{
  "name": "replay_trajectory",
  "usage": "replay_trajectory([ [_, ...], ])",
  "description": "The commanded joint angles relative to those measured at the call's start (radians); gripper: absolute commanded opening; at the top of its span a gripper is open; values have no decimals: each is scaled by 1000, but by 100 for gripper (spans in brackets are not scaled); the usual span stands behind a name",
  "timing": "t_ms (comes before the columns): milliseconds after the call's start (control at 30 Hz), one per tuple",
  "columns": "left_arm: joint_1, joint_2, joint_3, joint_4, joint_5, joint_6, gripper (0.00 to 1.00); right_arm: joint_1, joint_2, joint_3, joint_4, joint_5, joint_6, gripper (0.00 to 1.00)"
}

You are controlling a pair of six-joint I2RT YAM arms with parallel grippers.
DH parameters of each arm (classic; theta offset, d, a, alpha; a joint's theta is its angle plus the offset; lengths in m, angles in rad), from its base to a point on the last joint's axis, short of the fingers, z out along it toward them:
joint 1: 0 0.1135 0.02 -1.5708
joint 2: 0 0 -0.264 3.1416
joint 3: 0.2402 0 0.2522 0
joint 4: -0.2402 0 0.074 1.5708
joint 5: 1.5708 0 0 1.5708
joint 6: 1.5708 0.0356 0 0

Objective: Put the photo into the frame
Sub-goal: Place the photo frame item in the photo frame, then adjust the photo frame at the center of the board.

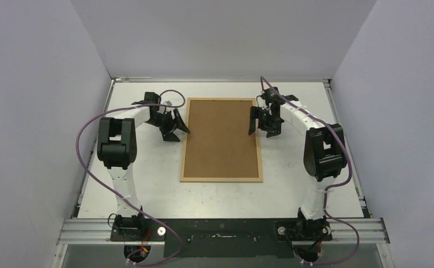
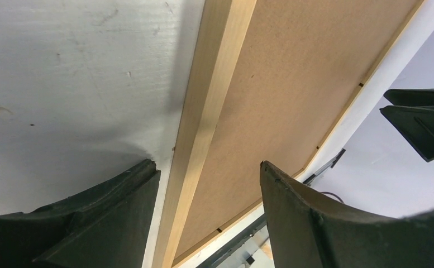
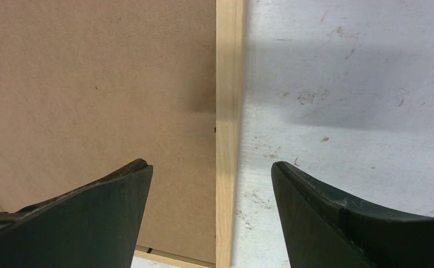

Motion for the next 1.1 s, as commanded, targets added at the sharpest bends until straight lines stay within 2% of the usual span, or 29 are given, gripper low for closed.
replay_trajectory([
  [0,-35,-49,-14,-28,-80,22,64,31,21,-2,-3,46,-13,79],
  [267,-69,-102,-77,-14,-160,28,62,98,47,-10,-42,162,-45,78],
  [433,-68,-125,-92,19,-152,25,56,136,74,-6,-70,233,-51,75],
  [600,-71,-135,-121,73,-96,-1,40,146,73,30,-99,292,-53,68],
  [733,-93,-123,-163,75,-86,-5,27,163,57,91,-135,316,-49,67],
  [933,-114,-193,-263,122,-84,-35,18,202,-18,136,-141,341,9,68],
  [1067,-153,-222,-340,195,-67,-95,13,230,-70,74,-44,285,76,63],
])
